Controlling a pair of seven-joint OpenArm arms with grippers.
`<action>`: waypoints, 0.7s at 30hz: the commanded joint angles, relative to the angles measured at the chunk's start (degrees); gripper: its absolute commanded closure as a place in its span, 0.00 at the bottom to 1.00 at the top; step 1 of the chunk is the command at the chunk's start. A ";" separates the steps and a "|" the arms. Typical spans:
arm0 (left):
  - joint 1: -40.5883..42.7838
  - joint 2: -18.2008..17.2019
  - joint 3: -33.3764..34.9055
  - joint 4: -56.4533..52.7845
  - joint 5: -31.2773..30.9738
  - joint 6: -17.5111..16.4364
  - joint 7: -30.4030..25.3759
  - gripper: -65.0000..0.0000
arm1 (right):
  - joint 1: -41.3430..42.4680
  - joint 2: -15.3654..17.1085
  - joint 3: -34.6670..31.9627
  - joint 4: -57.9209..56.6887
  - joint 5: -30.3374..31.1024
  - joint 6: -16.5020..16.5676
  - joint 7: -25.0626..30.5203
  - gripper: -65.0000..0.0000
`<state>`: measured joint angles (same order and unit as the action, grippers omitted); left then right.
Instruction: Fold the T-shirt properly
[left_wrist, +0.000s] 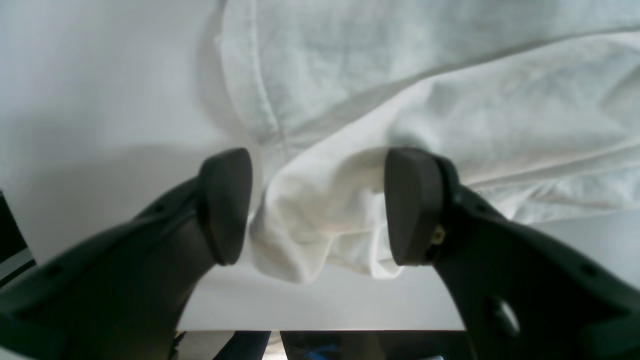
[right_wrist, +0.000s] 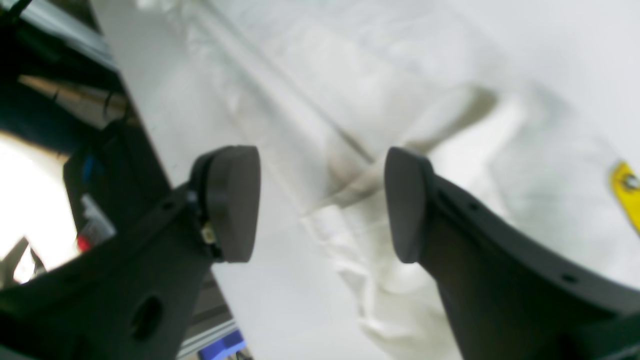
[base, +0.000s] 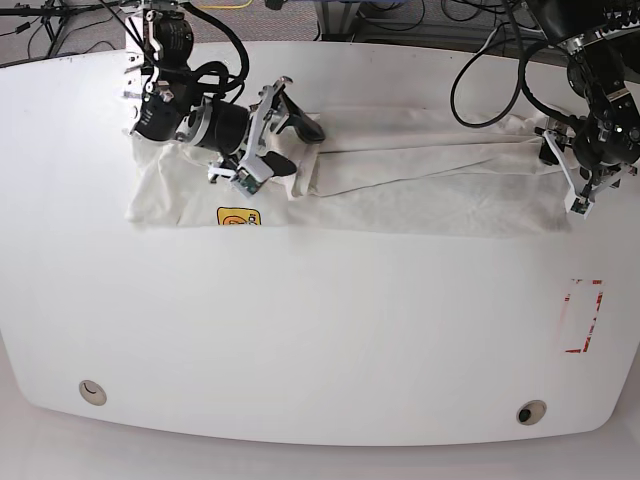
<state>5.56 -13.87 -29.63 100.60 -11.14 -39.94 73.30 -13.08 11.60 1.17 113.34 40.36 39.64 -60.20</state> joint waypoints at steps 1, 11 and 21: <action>-0.68 -0.86 -0.22 0.99 -0.07 -0.06 -0.55 0.41 | 0.99 0.49 2.57 -0.77 0.39 0.36 1.00 0.44; -0.68 -0.86 -0.22 0.99 -0.07 -0.06 -0.55 0.41 | 5.04 1.02 5.03 -7.27 0.39 0.36 2.49 0.44; -0.68 -0.86 -0.22 0.99 -0.07 -0.06 -0.55 0.41 | 6.18 -1.35 -0.25 -13.16 0.39 0.36 3.37 0.44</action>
<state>5.54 -13.82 -29.63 100.60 -11.18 -39.94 73.28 -7.81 11.22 2.22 99.61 38.81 39.62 -59.09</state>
